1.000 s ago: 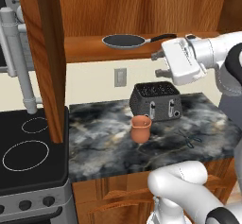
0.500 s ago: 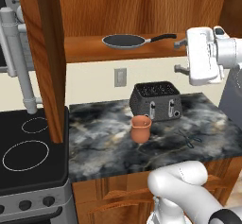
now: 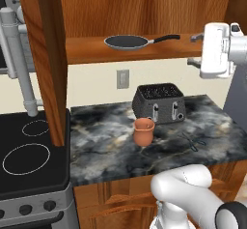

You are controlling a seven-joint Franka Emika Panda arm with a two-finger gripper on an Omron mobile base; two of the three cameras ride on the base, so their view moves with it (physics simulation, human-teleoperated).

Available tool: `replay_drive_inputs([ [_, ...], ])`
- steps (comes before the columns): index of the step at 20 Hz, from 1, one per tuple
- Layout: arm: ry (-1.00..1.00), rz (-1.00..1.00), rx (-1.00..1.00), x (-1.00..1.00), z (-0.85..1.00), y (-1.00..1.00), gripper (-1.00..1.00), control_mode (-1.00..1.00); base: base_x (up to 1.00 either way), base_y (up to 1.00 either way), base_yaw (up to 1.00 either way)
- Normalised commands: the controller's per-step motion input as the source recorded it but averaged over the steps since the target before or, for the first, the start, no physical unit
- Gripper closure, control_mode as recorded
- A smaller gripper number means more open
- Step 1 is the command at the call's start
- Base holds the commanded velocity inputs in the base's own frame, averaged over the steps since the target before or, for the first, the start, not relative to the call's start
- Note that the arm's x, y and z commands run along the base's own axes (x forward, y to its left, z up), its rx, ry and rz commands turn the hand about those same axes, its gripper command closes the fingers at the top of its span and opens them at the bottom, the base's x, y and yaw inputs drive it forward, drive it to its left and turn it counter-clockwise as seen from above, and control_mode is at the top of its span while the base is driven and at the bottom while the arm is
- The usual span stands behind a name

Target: Pick the pan from the cabinet and place it on the stove. Then turn on the stove burner for the pan.

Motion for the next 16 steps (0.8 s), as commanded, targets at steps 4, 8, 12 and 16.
replay_drive_inputs([
  [4, 0.00, -0.10, 0.00, 0.52, 0.00, -0.47, -1.00, -1.00, 0.00, 0.00, 0.00],
  [8, 0.00, -0.09, 0.00, 0.53, 0.00, -0.38, -1.00, -1.00, 0.00, 0.00, 0.00],
  [12, 0.00, -0.06, -0.02, 0.53, -0.01, -0.21, -1.00, -1.00, 0.00, 0.00, 0.00],
  [16, 0.00, -0.03, -0.07, 0.60, -0.12, -0.02, -1.00, -1.00, 0.00, 0.00, 0.00],
])
